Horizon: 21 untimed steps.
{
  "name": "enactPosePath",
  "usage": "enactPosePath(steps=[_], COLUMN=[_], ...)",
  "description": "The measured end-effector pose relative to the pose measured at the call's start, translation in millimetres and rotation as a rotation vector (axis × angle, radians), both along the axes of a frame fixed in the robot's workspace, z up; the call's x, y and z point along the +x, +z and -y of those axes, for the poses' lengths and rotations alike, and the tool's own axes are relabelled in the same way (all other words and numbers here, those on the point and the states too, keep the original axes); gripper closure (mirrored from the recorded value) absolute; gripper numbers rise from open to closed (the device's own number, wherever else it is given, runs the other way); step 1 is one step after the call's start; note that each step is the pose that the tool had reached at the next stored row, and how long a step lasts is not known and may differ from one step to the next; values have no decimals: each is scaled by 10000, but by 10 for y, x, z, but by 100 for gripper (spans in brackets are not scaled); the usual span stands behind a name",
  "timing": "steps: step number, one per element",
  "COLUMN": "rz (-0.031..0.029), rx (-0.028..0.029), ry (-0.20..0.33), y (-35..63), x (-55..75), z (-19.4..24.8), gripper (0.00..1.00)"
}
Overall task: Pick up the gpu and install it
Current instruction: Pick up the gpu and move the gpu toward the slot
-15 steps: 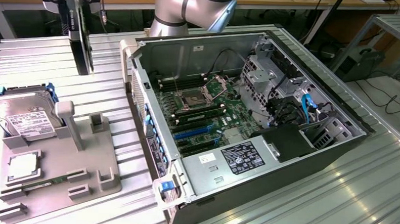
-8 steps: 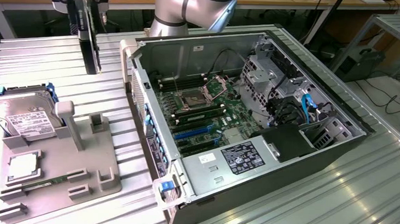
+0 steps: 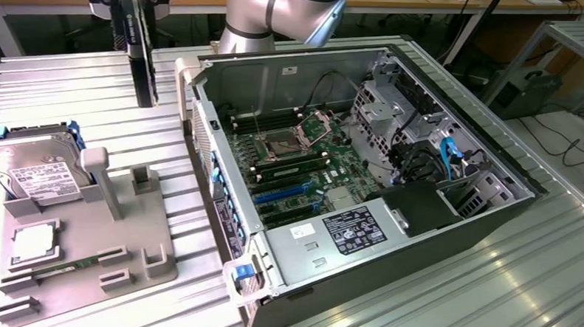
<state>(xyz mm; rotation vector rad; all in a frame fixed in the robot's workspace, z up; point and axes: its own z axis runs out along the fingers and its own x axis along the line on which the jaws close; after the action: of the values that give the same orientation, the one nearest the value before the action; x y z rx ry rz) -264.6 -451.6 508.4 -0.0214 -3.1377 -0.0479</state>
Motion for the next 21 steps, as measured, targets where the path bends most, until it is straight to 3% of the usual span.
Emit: enactPosePath(steps=[21], rz=[0], rx=[0], ry=[7], y=[-13], x=[225], z=[0], gripper=[73])
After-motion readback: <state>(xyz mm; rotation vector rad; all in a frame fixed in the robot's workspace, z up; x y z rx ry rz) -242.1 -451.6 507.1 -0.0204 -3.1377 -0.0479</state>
